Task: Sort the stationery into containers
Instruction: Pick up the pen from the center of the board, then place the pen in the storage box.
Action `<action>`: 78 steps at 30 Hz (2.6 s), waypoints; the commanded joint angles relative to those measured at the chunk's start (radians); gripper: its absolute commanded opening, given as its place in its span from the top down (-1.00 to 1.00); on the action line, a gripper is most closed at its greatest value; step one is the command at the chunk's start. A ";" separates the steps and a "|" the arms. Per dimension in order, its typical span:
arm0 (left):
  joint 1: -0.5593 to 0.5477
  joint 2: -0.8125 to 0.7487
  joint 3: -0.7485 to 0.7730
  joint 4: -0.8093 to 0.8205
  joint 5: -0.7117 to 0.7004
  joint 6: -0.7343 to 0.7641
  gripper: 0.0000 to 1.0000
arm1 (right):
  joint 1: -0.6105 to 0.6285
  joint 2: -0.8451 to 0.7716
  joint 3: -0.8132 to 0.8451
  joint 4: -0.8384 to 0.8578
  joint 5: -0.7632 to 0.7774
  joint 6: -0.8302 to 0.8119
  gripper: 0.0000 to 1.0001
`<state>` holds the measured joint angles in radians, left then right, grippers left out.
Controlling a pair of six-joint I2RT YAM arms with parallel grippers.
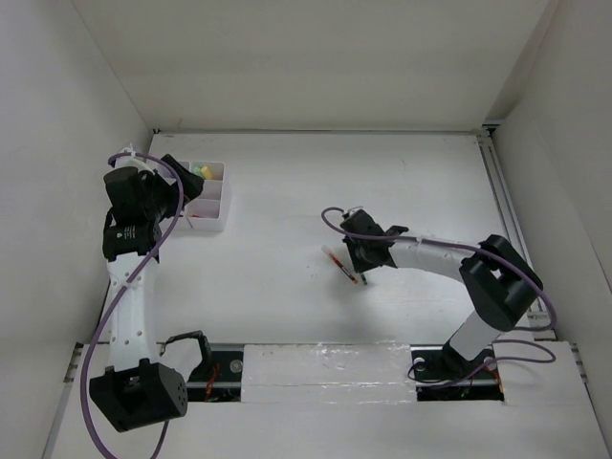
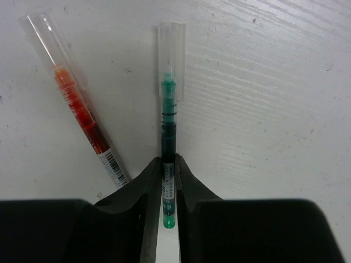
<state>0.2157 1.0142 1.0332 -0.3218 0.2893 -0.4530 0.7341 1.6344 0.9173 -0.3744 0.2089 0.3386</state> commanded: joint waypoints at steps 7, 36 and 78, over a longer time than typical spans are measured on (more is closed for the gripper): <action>0.001 -0.012 -0.016 0.039 0.077 0.022 -0.98 | -0.004 0.042 0.043 -0.035 0.067 0.020 1.00; 0.001 0.076 -0.176 0.435 0.810 -0.130 -0.96 | 0.226 0.059 0.663 0.219 -0.376 0.094 1.00; 0.016 0.110 -0.003 0.191 -0.077 -0.186 1.00 | 0.209 -0.103 0.349 0.278 -0.111 0.120 -0.88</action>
<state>0.2218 1.1141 0.9661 -0.1135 0.5034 -0.5835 0.9535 1.6024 1.3231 -0.1268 0.0017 0.4812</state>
